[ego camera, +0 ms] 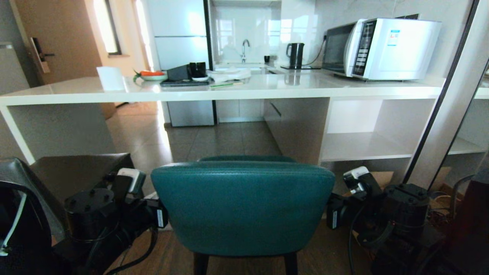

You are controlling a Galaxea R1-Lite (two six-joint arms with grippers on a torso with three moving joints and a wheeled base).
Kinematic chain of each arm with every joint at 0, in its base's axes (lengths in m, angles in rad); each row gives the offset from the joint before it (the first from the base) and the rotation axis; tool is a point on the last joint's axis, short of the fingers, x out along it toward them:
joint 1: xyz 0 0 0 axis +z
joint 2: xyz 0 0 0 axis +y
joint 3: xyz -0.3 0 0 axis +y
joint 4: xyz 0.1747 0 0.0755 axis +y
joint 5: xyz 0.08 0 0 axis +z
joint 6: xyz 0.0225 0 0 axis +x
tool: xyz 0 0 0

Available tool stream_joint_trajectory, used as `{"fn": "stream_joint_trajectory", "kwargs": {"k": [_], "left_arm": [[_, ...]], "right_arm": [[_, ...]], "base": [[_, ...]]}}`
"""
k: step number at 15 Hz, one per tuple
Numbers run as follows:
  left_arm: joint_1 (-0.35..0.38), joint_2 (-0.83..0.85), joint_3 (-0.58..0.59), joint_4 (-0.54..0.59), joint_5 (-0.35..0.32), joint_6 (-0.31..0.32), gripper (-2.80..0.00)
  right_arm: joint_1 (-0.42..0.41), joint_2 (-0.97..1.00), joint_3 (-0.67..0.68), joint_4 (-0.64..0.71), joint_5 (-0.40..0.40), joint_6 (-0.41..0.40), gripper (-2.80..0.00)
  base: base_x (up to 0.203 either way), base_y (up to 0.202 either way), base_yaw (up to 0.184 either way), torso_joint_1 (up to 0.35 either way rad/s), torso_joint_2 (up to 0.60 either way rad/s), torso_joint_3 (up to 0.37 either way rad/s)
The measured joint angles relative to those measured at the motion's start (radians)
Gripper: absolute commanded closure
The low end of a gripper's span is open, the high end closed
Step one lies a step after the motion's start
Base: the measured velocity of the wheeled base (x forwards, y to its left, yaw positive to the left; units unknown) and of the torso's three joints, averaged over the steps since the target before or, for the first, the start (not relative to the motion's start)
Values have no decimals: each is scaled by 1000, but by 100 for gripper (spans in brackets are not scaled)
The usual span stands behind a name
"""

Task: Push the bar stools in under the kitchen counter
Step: Pull the blue chair out from under the dining table

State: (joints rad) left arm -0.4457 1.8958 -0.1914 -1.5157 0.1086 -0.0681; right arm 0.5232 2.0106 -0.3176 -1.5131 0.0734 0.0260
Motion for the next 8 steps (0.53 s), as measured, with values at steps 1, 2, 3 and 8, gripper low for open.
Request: {"fn": "stream_joint_trajectory", "kwargs": {"k": [1, 2, 3, 8], "left_arm": [[0, 5, -4, -1, 5, -2, 0], [0, 7, -6, -1, 10, -10, 0], [-10, 8, -8, -3, 18, -22, 0], [-85, 15, -5, -5, 48, -42, 0]], "right_arm": [[-4, 7, -4, -1, 1, 0, 0], [-12, 13, -7, -4, 6, 0, 0], [-26, 19, -10, -8, 9, 0, 0], [-83, 39, -16, -14, 1, -1, 0]], "base": [[0, 0, 0, 0, 0, 0], [0, 0, 0, 0, 0, 0], [0, 0, 0, 0, 0, 0], [0, 0, 0, 0, 0, 0]]}}
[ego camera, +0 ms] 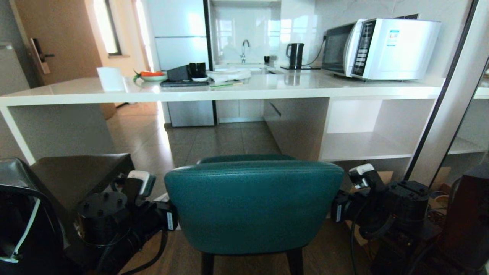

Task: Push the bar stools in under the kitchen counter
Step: Pull the blue chair out from under the dining table

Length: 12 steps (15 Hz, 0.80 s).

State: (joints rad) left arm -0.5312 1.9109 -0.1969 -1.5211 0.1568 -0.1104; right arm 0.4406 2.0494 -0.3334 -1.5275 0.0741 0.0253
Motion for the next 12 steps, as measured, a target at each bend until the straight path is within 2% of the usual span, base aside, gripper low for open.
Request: {"fn": "stream_joint_trajectory", "kwargs": {"k": [7, 10, 12], "left_arm": [[-16, -28, 18, 6, -1, -3, 0], [97, -53, 68, -34, -31, -3, 0], [187, -84, 129, -22, -22, -8, 0]], "right_arm": [[-19, -49, 83, -1, 8, 1, 0], [-111, -75, 90, -1, 38, 2, 0], [-200, -94, 96, -1, 34, 3, 0]], "base": [[0, 0, 0, 0, 0, 0], [0, 0, 0, 0, 0, 0], [0, 0, 0, 0, 0, 0]]}}
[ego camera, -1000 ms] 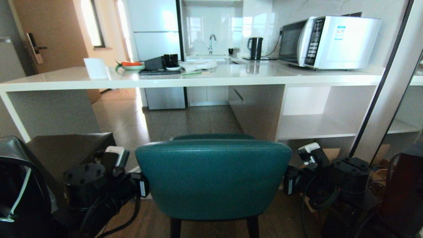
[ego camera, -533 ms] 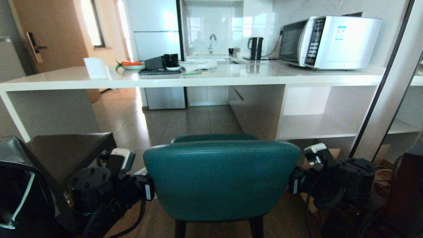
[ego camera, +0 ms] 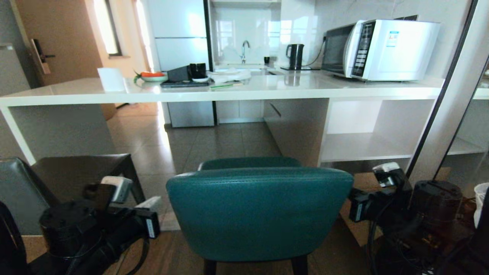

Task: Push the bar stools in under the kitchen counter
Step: Pull the blue chair out from under the dining table, then push the gray chair back under the dining table

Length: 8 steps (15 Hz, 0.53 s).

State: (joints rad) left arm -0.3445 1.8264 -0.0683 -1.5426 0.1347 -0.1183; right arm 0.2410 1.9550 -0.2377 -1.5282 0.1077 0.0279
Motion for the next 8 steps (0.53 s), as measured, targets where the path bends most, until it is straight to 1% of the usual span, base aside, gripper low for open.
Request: {"fn": "stream_joint_trajectory", "kwargs": {"k": [3, 6, 7, 8], "left_arm": [[48, -83, 42, 12, 0, -15, 0], [53, -202, 54, 18, -4, -16, 0], [54, -249, 57, 32, -2, -12, 0], [54, -307, 58, 71, -1, -6, 0]], "right_arm": [[-53, -49, 13, 5, 0, 1, 0], [-90, -150, 30, 9, 8, 13, 0], [-97, -197, 39, 22, 8, 15, 0], [-101, -253, 50, 48, 10, 16, 0]], "base": [[0, 0, 0, 0, 0, 0], [0, 0, 0, 0, 0, 0], [0, 0, 0, 0, 0, 0], [0, 0, 0, 0, 0, 0]]}}
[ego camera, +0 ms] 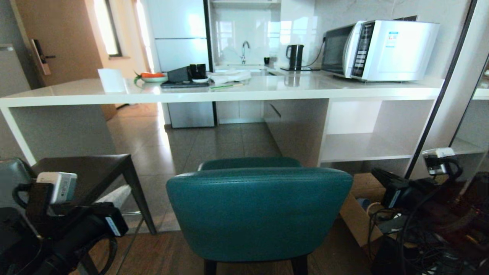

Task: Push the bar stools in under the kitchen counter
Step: Push the gray chair back under the dining table

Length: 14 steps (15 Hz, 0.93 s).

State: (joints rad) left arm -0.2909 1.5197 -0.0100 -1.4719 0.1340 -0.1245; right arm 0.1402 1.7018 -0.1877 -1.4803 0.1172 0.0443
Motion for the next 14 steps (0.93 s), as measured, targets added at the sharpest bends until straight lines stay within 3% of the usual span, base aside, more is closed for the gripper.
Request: {"fn": "stream_joint_trajectory", "kwargs": {"k": [3, 7, 11, 14], "left_arm": [[5, -215, -50, 226, 6, 7, 0], [96, -491, -244, 693, 13, 33, 0], [159, -675, -307, 886, 10, 101, 0], [181, -815, -398, 1114, 1, 107, 0]], "right_arm": [[-7, -189, 7, 145, 8, 17, 0], [7, -476, -97, 501, 67, 42, 0], [55, -774, -206, 911, 87, 47, 0], [68, -973, -252, 1142, 61, 35, 0]], "base": [[0, 0, 0, 0, 0, 0], [0, 0, 0, 0, 0, 0], [0, 0, 0, 0, 0, 0], [0, 0, 0, 0, 0, 0]]}}
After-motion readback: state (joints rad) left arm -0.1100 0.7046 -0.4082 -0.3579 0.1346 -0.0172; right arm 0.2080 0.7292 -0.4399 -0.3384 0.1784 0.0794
